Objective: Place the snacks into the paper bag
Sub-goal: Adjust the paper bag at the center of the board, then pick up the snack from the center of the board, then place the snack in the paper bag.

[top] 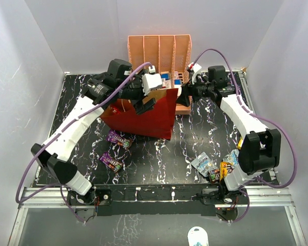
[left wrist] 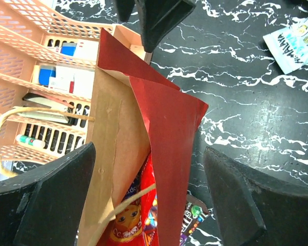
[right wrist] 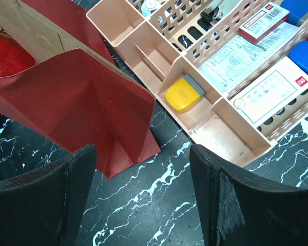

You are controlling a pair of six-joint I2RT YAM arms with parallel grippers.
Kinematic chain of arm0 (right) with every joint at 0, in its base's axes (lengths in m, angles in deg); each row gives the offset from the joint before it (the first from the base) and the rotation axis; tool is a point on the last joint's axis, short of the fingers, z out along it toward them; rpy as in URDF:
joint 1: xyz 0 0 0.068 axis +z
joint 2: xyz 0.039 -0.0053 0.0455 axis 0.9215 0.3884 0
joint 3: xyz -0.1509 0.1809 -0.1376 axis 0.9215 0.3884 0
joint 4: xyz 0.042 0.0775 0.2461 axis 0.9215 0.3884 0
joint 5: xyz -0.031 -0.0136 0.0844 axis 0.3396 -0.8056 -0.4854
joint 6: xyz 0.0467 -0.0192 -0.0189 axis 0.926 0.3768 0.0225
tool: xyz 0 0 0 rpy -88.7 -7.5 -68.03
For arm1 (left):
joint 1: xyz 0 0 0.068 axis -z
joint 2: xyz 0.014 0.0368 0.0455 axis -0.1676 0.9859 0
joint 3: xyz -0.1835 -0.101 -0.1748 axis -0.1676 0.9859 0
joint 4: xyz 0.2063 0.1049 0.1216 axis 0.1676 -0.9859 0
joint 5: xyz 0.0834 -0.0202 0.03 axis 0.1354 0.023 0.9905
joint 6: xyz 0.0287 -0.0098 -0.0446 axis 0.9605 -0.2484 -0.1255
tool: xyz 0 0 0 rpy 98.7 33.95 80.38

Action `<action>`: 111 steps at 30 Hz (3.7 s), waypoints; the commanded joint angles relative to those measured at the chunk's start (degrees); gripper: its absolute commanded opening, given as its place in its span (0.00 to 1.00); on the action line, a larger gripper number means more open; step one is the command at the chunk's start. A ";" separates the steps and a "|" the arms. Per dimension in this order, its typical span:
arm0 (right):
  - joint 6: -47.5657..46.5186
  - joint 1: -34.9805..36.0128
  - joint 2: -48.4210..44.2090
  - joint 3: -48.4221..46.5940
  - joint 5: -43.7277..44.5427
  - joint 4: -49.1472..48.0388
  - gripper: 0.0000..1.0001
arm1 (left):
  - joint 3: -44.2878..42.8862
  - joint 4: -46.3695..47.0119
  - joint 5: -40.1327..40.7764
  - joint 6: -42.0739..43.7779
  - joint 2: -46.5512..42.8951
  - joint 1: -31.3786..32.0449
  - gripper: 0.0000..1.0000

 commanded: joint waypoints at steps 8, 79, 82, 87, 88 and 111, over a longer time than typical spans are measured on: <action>-4.72 0.11 -9.11 2.87 11.58 11.75 0.76 | 3.06 -15.78 5.14 0.88 -14.83 -0.27 0.85; -44.03 -7.49 -2.60 8.22 -10.07 46.90 0.08 | 13.28 -4.89 -6.62 -13.92 -23.57 -20.73 0.93; -42.04 -7.23 -4.86 4.38 -12.66 47.60 0.08 | 11.47 -4.35 -10.15 -14.88 -22.54 -20.77 0.96; -35.84 -5.82 -9.17 -3.26 -15.61 46.50 0.08 | 9.83 -1.64 -15.88 -17.09 -21.21 -20.74 0.96; -33.81 -5.58 -10.02 -5.38 -16.52 45.84 0.08 | 9.80 -0.84 -17.07 -17.74 -20.85 -20.77 0.95; -5.39 9.47 -12.89 -20.22 -19.15 16.26 0.08 | -2.53 5.93 -21.43 -16.31 -3.02 -1.97 0.75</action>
